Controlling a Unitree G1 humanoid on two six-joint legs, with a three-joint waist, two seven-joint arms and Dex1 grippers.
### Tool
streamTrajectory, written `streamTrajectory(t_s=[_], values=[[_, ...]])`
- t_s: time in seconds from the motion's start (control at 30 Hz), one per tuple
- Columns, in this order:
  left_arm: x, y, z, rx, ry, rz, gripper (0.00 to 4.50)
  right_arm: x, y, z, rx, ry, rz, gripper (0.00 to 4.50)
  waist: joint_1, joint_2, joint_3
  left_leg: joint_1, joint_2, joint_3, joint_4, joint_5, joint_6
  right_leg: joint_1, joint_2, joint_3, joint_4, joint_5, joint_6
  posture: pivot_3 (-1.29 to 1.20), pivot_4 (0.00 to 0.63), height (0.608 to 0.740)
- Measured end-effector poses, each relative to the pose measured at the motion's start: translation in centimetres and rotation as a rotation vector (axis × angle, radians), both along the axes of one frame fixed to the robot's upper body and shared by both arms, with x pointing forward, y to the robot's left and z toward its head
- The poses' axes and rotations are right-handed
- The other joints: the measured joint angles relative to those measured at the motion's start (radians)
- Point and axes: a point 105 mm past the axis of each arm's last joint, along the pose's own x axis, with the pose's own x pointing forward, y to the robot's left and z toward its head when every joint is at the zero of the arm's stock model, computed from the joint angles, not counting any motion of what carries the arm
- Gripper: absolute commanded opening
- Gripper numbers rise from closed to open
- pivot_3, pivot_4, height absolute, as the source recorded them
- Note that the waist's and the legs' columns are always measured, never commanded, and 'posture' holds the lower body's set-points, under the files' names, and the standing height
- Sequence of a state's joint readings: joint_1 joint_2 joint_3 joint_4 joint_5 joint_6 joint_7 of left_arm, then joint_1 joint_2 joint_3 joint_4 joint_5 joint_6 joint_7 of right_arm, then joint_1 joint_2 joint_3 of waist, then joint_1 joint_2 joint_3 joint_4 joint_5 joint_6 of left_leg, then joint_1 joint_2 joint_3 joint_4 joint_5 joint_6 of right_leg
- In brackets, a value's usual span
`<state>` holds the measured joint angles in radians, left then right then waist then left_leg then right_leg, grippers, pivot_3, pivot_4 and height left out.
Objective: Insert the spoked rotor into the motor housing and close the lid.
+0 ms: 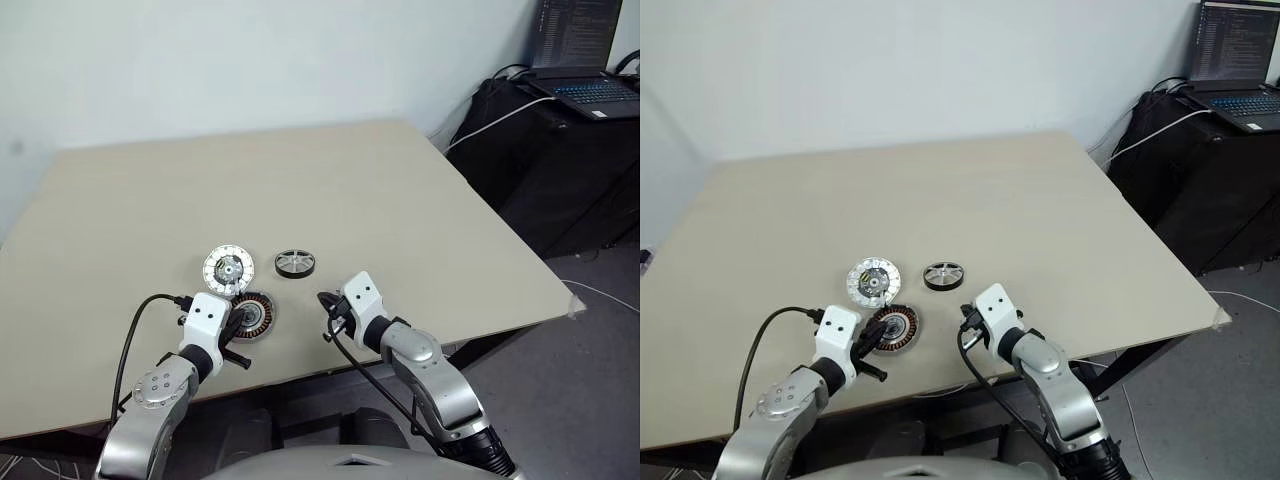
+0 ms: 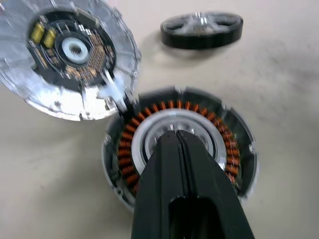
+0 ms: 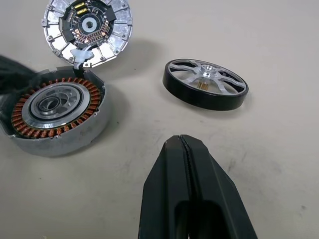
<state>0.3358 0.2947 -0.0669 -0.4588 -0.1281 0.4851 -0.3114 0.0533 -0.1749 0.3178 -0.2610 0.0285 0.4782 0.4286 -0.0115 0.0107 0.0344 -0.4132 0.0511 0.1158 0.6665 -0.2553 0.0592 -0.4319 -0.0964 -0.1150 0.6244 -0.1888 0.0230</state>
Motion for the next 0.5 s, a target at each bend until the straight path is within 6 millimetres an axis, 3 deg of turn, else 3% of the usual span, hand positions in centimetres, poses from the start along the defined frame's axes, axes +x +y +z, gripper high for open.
streamTrajectory(t_s=[0.3,0.4,0.5], values=[[0.7,0.2,3.1,-0.064,-0.228,0.040,0.02,-0.3,1.2,0.3,-0.022,-0.009,0.130,0.00,-0.001,0.000,0.000,0.001,0.000,0.000,0.000,0.000,0.000,0.000,0.000,0.000,0.000,0.000,0.000,0.00,0.000,0.740],[0.0,0.4,2.6,-0.059,-0.223,0.035,0.00,0.0,2.0,0.1,-0.046,-0.013,0.188,0.59,-0.002,-0.001,0.000,0.001,0.000,0.000,0.001,0.000,0.000,0.001,0.000,0.000,0.000,0.000,0.000,0.00,0.000,0.740],[-1.0,0.9,1.8,-0.040,-0.208,0.040,0.00,0.2,3.3,-0.5,-0.090,-0.004,0.282,1.56,-0.004,-0.002,-0.001,0.001,0.000,0.000,0.001,0.000,0.000,0.001,0.001,0.000,0.000,0.000,0.000,0.00,0.000,0.740]])
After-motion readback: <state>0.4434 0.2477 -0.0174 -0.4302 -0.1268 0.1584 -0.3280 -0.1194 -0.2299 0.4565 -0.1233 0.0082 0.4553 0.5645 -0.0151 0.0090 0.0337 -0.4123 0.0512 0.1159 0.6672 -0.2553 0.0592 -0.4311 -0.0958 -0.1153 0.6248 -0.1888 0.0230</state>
